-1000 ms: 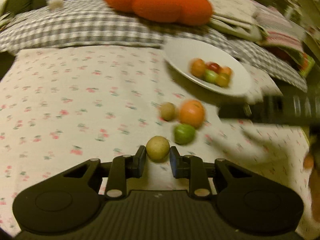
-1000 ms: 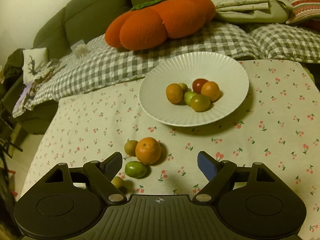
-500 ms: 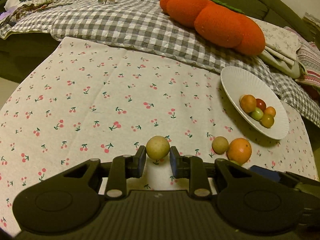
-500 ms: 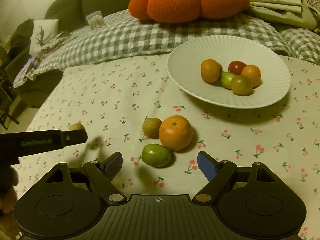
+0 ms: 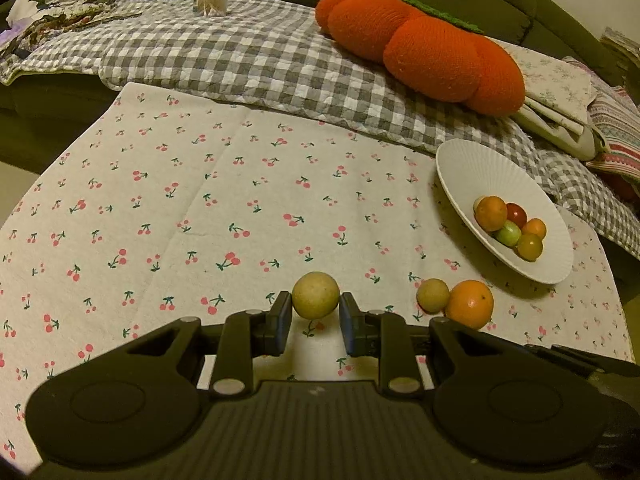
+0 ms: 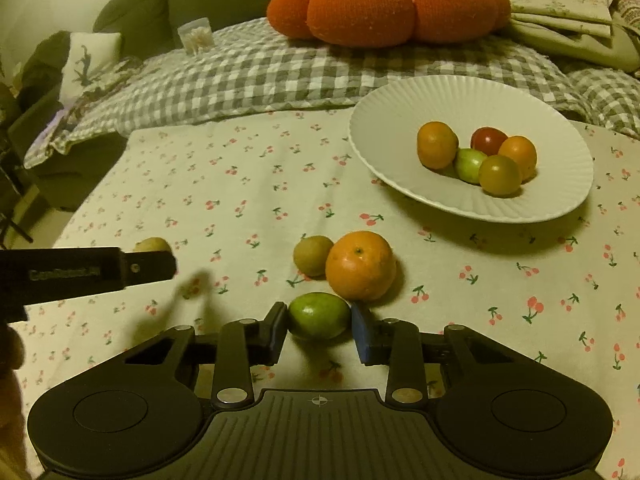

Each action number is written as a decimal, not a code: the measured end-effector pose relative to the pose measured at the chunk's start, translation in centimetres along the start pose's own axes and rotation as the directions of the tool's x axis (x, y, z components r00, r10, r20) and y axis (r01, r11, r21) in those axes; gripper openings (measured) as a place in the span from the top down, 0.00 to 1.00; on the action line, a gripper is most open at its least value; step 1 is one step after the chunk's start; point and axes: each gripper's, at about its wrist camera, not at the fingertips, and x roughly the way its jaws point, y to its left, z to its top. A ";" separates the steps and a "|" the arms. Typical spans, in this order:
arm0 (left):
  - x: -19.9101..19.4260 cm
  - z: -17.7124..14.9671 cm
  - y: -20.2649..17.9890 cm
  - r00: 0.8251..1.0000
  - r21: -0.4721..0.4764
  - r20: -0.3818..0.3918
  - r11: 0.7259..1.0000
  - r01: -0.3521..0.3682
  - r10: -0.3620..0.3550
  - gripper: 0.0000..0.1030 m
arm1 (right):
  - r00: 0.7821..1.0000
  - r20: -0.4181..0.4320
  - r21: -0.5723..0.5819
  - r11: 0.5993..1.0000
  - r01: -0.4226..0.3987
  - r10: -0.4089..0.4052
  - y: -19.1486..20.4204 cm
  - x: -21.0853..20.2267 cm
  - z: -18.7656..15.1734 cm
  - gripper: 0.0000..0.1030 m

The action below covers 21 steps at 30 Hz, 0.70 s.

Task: Organize fruits
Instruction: 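Grasp the green lime with the right tool while the left tool holds the pale fruit, then carry the pale fruit and green lime in both tools over the plate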

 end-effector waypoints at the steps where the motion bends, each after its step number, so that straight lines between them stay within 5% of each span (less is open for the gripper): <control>1: 0.0 0.0 -0.1 1.000 0.003 0.003 1.000 0.000 0.000 0.77 | 1.000 0.001 0.001 1.000 -0.002 0.002 0.0 -0.2 0.1 0.68; 21: -0.7 0.3 -1.6 0.998 0.059 0.047 0.998 0.039 -0.041 0.77 | 0.994 0.096 0.129 0.990 -0.061 0.049 -3.9 -5.8 1.9 0.68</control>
